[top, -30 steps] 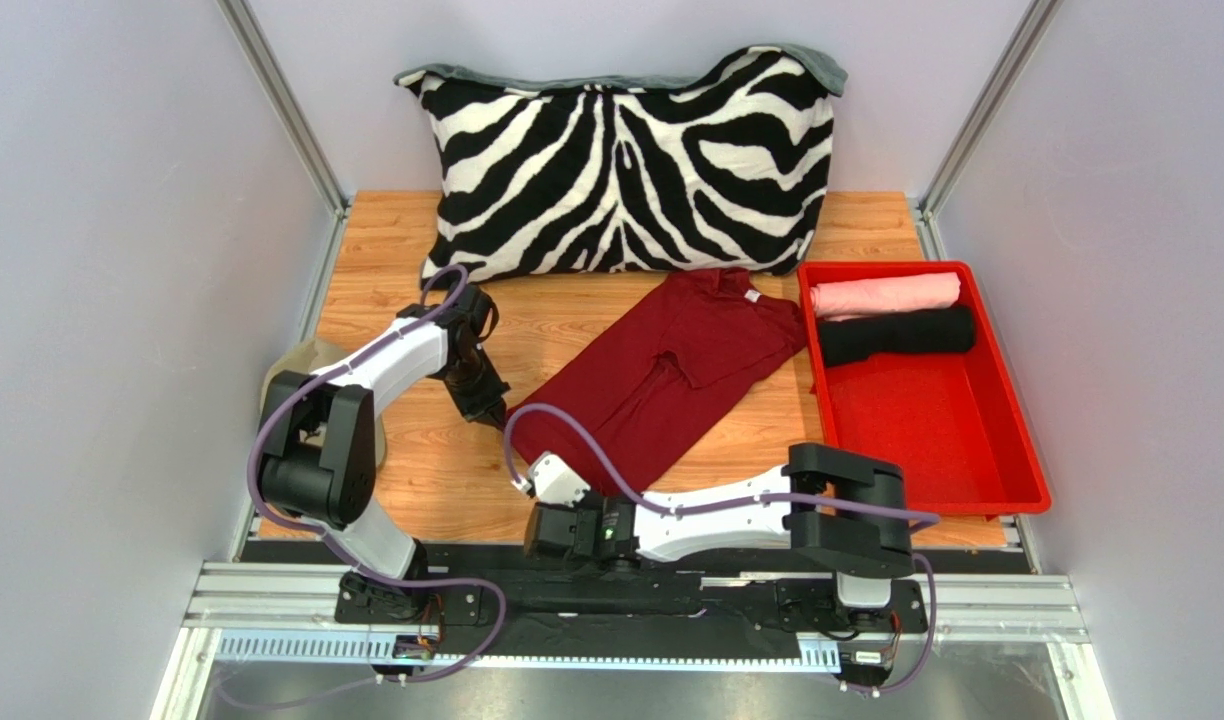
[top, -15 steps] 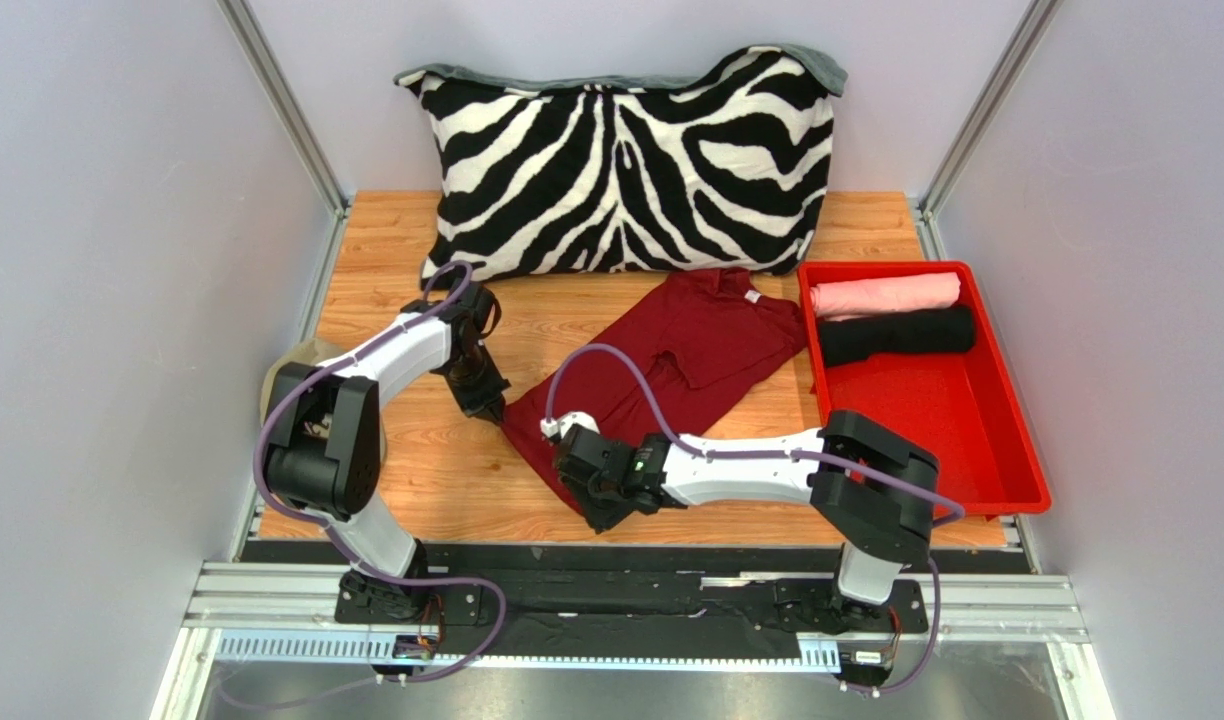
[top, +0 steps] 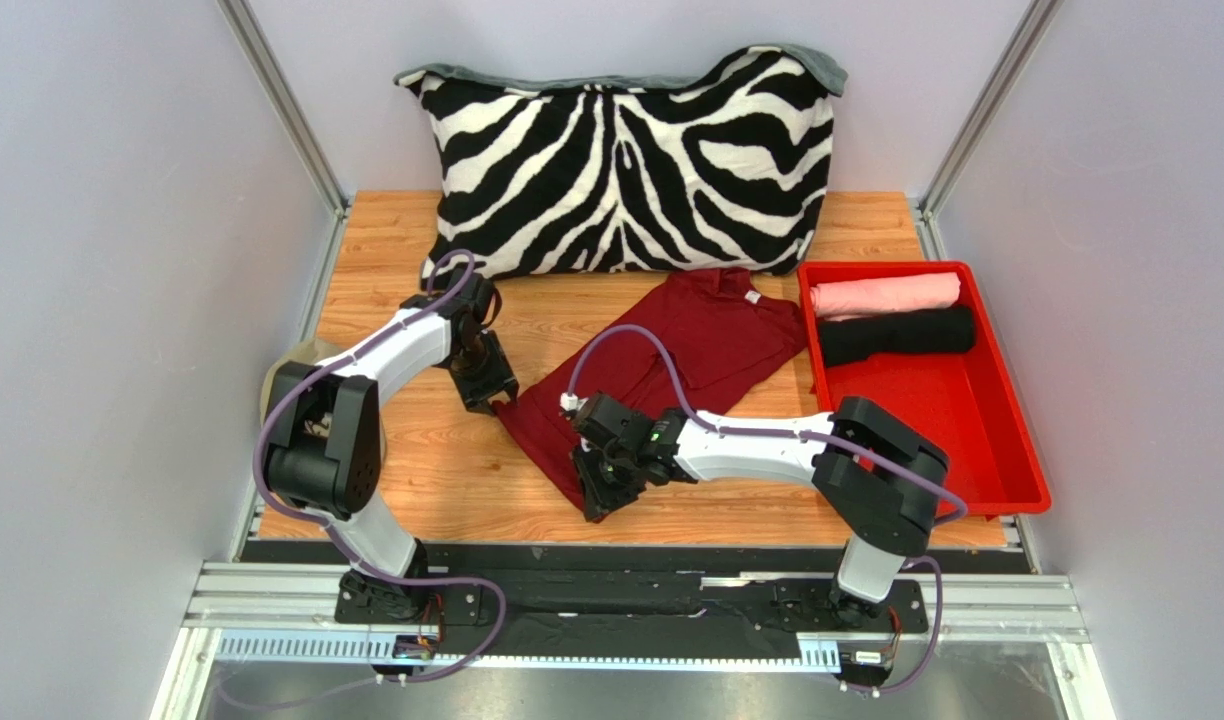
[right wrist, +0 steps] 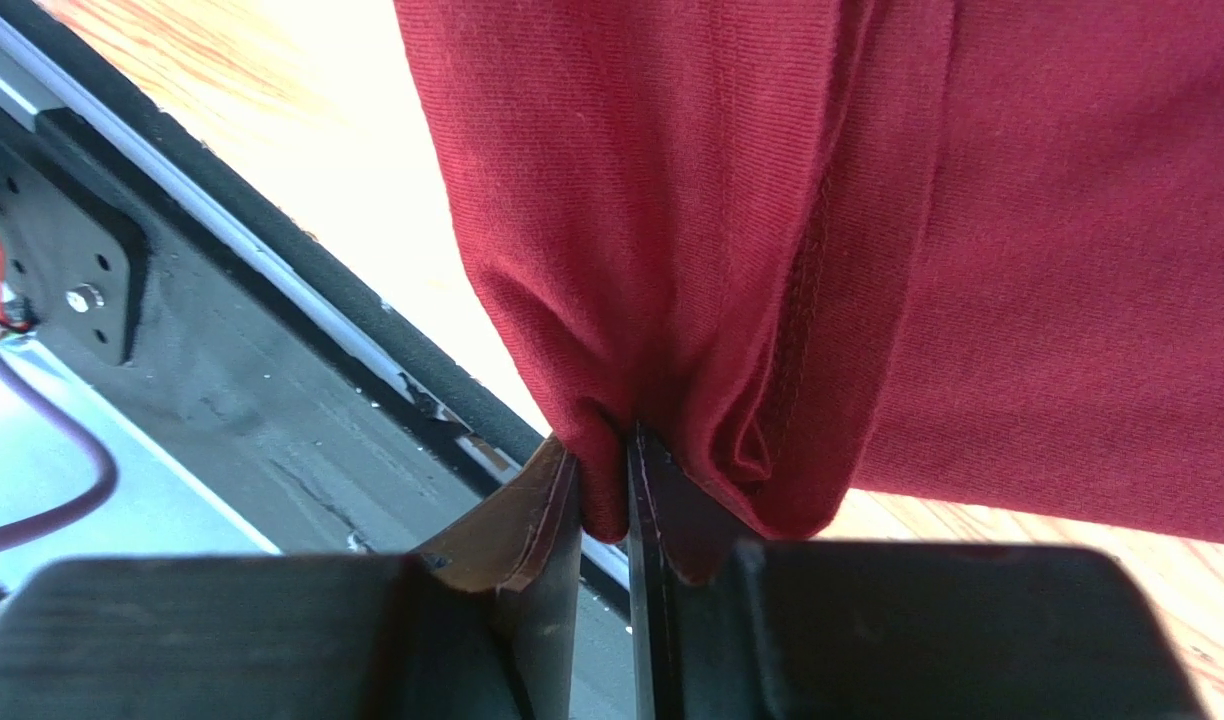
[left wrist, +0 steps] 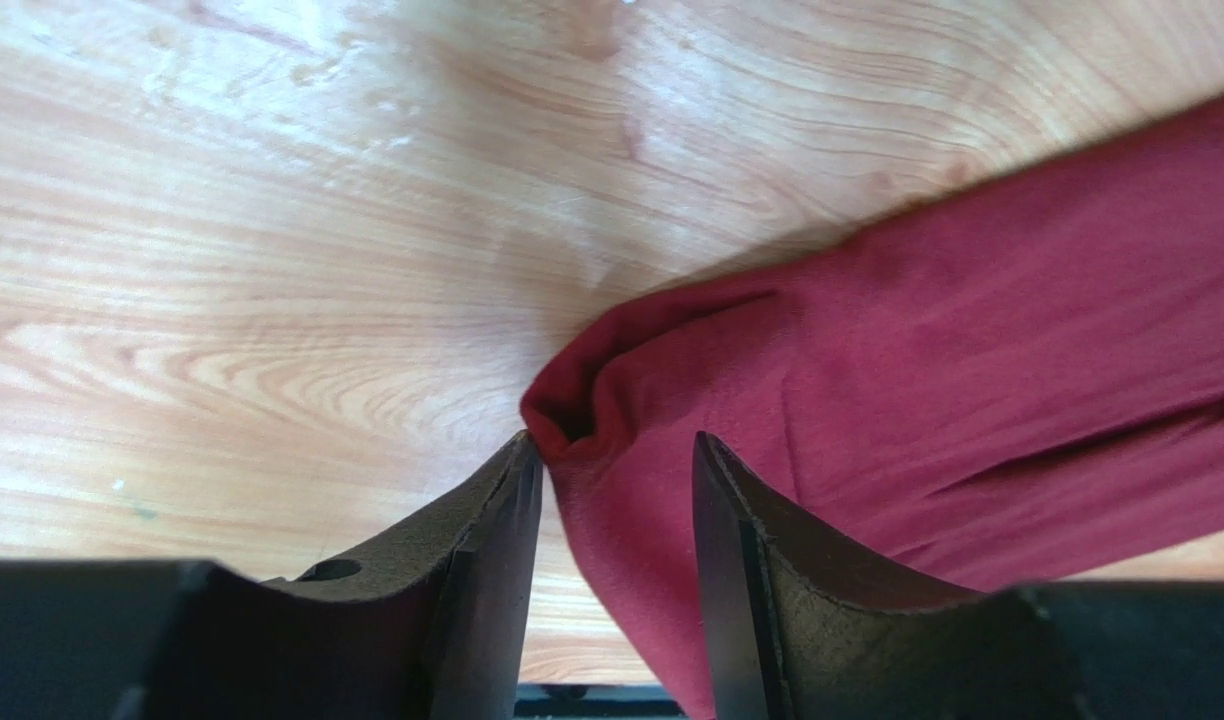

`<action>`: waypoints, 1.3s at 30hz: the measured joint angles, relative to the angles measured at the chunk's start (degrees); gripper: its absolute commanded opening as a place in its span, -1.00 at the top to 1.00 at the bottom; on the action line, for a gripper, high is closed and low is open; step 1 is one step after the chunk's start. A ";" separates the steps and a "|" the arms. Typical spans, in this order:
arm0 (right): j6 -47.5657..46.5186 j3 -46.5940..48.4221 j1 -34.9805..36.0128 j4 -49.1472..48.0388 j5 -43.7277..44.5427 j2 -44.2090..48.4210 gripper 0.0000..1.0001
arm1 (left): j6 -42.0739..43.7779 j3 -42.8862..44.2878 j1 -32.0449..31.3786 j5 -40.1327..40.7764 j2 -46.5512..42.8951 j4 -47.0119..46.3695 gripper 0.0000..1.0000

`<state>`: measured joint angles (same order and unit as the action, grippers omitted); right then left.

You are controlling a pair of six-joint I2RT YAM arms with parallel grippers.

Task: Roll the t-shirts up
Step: Roll the T-shirt to the center of the board.

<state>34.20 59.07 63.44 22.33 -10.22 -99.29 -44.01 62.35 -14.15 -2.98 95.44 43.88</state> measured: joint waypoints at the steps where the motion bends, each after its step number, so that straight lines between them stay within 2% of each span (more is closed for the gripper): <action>1: 0.35 -0.15 -0.28 -0.20 -0.52 0.00 0.65 | 0.07 -0.46 0.00 -0.44 -0.28 -0.70 0.00; 13: 5.05 -3.74 -3.89 -4.46 -6.64 0.00 0.66 | 0.35 -11.91 -0.39 -5.66 -11.45 -6.93 -0.08; 24: 6.56 -4.42 -4.42 -5.88 -7.52 0.15 0.66 | -2.51 -13.29 -5.51 -5.18 -12.13 -8.76 -0.04; 30: 6.80 -4.87 -4.52 -6.23 -7.72 0.63 0.67 | -4.50 -14.12 -7.19 -3.04 -12.83 -8.17 0.13; 36: 7.30 -5.51 -4.66 -6.84 -7.76 1.44 0.67 | -6.43 -14.75 -9.88 -1.64 -13.16 -7.21 0.45; 37: 7.45 -5.70 -4.66 -6.86 -7.76 1.64 0.66 | -6.67 -14.75 -10.27 -1.51 -13.16 -7.21 0.57; 39: 7.67 -5.90 -4.66 -6.84 -7.72 1.99 0.63 | -6.91 -14.71 -10.80 -1.31 -13.16 -6.95 0.68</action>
<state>41.87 53.17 58.78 15.49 -17.93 -97.30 -50.92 47.64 -24.95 -4.29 82.28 36.93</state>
